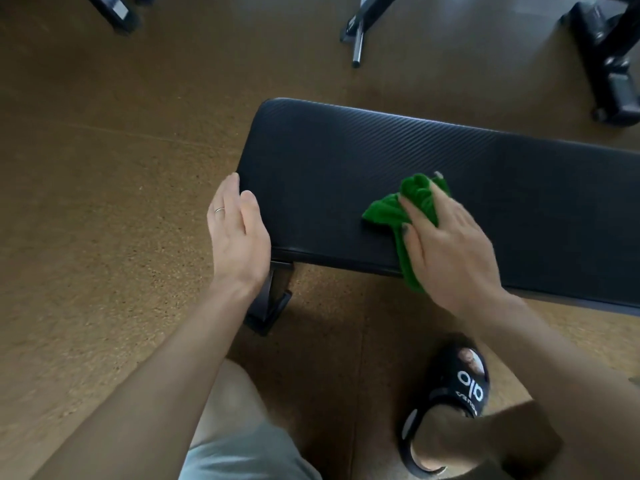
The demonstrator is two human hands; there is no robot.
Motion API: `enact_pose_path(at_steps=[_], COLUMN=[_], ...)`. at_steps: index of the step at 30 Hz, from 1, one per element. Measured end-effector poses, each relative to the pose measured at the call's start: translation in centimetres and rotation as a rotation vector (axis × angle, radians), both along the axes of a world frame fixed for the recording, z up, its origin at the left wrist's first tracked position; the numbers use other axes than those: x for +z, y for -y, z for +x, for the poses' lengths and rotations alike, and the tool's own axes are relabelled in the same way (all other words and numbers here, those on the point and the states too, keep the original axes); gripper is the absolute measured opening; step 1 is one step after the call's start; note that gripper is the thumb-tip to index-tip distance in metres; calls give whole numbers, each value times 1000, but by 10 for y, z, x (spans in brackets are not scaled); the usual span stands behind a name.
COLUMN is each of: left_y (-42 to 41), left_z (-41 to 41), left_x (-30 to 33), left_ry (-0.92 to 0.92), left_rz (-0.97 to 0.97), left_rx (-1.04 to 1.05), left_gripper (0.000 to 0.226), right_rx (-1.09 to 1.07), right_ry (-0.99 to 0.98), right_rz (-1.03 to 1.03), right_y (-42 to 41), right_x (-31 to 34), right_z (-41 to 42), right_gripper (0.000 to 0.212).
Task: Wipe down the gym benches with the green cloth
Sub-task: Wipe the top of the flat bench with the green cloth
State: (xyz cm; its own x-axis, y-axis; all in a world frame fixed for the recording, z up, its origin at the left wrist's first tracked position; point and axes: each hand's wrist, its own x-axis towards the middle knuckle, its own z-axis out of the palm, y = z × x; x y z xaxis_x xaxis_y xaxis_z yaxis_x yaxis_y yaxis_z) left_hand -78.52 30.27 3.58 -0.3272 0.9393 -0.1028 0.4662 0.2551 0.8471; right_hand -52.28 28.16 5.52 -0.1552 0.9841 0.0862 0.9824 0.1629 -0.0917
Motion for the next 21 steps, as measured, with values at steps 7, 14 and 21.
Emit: enact_pose_path(at_steps=[7, 14, 21], left_y=[-10, -13, -17], left_z=[-19, -47, -19], left_x=[8, 9, 16], left_ry=[649, 729, 535], left_rz=[-60, -48, -169], left_rx=[195, 443, 342], left_gripper=[58, 64, 63], right_rx=[117, 637, 909], right_ry=[-63, 33, 157], right_rz=[-71, 29, 46], right_y=[-108, -85, -41], right_x=[0, -7, -11], right_z=[-147, -188, -108], right_gripper=[57, 43, 52])
